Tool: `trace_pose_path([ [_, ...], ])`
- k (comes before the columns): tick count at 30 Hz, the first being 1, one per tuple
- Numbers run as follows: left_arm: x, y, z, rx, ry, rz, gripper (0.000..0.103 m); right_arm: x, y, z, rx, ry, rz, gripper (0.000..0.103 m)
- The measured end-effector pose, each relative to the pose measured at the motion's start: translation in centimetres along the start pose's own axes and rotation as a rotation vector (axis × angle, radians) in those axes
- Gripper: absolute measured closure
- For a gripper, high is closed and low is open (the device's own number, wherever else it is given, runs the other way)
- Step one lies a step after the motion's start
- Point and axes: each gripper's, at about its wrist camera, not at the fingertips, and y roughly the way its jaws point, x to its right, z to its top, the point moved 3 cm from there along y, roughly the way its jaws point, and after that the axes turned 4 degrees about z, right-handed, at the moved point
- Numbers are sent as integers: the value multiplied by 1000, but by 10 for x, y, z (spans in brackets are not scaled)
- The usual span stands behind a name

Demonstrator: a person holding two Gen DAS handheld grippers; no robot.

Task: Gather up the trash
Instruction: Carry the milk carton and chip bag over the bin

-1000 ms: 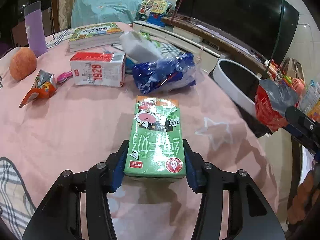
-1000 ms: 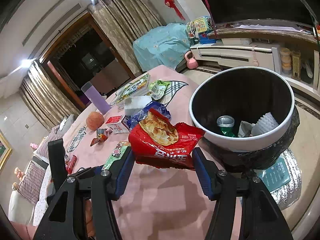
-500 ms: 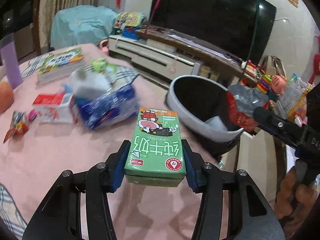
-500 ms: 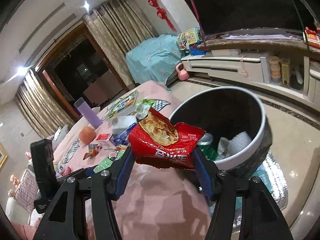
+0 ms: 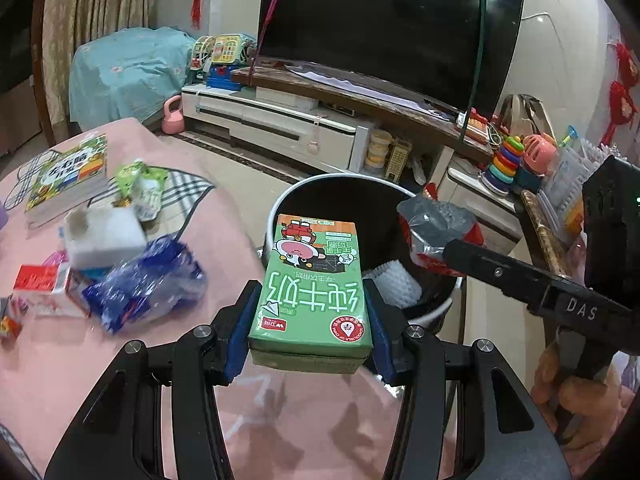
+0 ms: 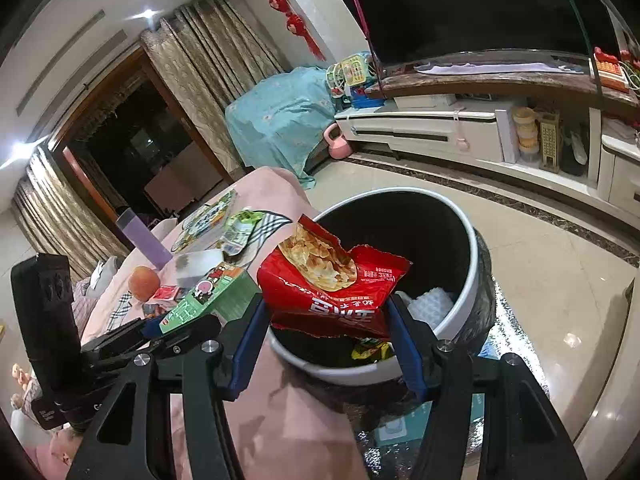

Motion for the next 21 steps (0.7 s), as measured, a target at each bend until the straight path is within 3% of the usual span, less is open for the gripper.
trace_pose_path([
  [9,19,34,22,-34,35,-12,54,22,14,20,-39,15,-19,43],
  [21,19,59,23,-74,31,-26,54,40,30,32,-77,13,-47,40],
])
